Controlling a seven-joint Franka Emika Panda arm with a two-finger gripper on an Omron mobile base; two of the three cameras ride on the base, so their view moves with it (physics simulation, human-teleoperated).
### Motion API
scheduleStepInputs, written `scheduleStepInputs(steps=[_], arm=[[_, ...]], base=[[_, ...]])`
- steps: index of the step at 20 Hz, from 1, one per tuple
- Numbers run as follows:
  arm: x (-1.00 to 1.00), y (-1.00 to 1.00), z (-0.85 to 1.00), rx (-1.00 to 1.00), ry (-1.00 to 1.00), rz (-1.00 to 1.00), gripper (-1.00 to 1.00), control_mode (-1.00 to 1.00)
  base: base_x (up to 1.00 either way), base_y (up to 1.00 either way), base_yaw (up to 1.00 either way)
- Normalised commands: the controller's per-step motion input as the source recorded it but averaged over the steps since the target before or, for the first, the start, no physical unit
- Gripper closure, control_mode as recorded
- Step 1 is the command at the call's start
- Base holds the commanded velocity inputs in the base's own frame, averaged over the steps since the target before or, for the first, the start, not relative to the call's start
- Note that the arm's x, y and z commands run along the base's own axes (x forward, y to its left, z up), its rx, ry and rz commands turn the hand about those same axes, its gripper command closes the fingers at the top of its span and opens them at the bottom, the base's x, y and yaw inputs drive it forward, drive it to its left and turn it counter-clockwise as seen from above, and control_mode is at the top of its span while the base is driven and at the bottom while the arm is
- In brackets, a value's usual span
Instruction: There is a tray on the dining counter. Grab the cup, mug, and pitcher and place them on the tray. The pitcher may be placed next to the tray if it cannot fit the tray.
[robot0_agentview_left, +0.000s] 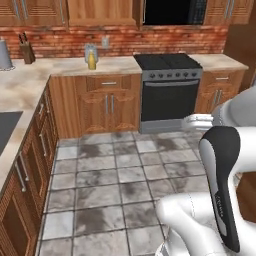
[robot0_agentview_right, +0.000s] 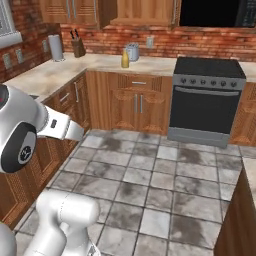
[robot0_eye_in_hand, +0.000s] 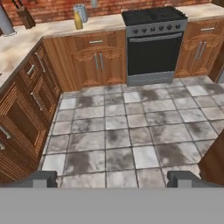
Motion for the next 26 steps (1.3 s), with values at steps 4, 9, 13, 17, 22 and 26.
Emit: scheduleStepInputs(steps=[4, 9, 13, 17, 22, 26], arm=[[0.00, 0.00, 0.00, 0.00, 0.00, 0.00, -1.00, 1.00], [0.00, 0.00, 0.00, 0.00, 0.00, 0.00, -1.00, 1.00], [0.00, 0.00, 0.00, 0.00, 0.00, 0.00, -1.00, 1.00], [0.00, 0.00, 0.00, 0.00, 0.00, 0.00, -1.00, 1.00], [0.00, 0.00, 0.00, 0.00, 0.00, 0.00, -1.00, 1.00], [0.00, 0.00, 0.00, 0.00, 0.00, 0.00, -1.00, 1.00]], base=[[0.82, 0.24, 0.00], [0.68, 0.18, 0.00], [0.65, 0.17, 0.00], [0.60, 0.21, 0.00], [0.62, 0.30, 0.00], [0.67, 0.31, 0.00]])
